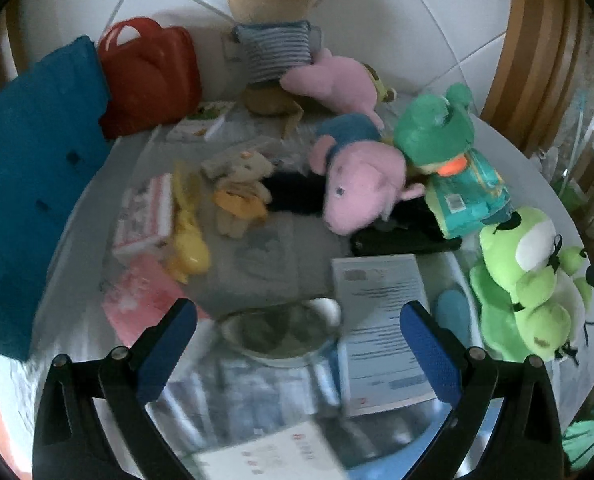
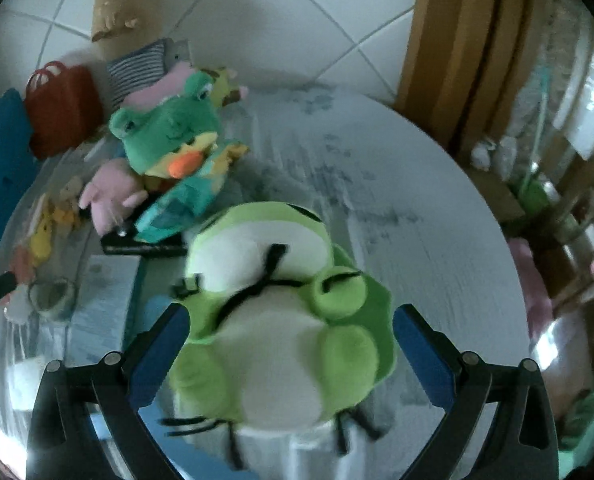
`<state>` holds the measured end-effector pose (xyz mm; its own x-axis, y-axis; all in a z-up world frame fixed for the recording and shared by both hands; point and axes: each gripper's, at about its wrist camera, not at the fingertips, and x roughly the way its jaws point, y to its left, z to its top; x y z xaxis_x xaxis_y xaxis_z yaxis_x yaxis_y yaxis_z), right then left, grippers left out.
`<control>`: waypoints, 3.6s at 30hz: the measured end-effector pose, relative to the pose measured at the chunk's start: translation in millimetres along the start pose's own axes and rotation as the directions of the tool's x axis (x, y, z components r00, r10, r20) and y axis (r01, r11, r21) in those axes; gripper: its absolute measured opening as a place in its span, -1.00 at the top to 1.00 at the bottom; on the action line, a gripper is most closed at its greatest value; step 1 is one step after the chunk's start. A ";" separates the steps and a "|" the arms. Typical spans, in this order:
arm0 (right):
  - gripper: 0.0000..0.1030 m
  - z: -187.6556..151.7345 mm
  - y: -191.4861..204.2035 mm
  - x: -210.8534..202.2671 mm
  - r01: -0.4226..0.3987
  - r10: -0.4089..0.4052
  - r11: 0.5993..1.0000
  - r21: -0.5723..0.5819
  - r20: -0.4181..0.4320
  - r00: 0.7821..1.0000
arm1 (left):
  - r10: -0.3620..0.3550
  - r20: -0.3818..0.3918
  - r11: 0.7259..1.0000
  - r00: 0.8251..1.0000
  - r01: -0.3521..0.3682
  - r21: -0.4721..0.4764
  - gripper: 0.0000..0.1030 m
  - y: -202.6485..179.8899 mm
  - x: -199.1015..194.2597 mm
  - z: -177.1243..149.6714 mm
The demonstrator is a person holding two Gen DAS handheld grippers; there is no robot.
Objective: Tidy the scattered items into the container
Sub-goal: 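Grasp the large green frog plush with both tools, then lift the green frog plush with both tools and gather it between them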
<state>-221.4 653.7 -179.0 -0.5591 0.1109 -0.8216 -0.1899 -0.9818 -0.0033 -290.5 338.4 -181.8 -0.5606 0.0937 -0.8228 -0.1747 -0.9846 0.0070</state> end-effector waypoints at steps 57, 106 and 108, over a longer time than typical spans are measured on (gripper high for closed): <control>-0.37 -32.0 -68.8 87.4 -0.585 0.632 0.767 0.263 -0.152 0.760 | -0.377 -0.145 0.879 0.915 0.403 0.255 0.10 -237.5 30.0 -34.4; -0.67 -53.7 -72.0 85.5 -0.547 0.589 0.803 0.235 -0.176 0.789 | -0.406 -0.147 0.887 0.902 0.427 0.173 0.04 -181.8 40.6 -44.7; -0.82 -53.0 -74.8 87.5 -0.528 0.571 0.815 0.237 -0.176 0.802 | -0.402 -0.150 0.886 0.903 0.425 0.185 -0.02 -183.9 43.9 -45.8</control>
<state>-213.3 728.6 -280.8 -0.4151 -0.4988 -0.7608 -0.0508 -0.8223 0.5668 -245.9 516.8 -245.2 -0.3147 0.4578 -0.8315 -0.5428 -0.8054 -0.2380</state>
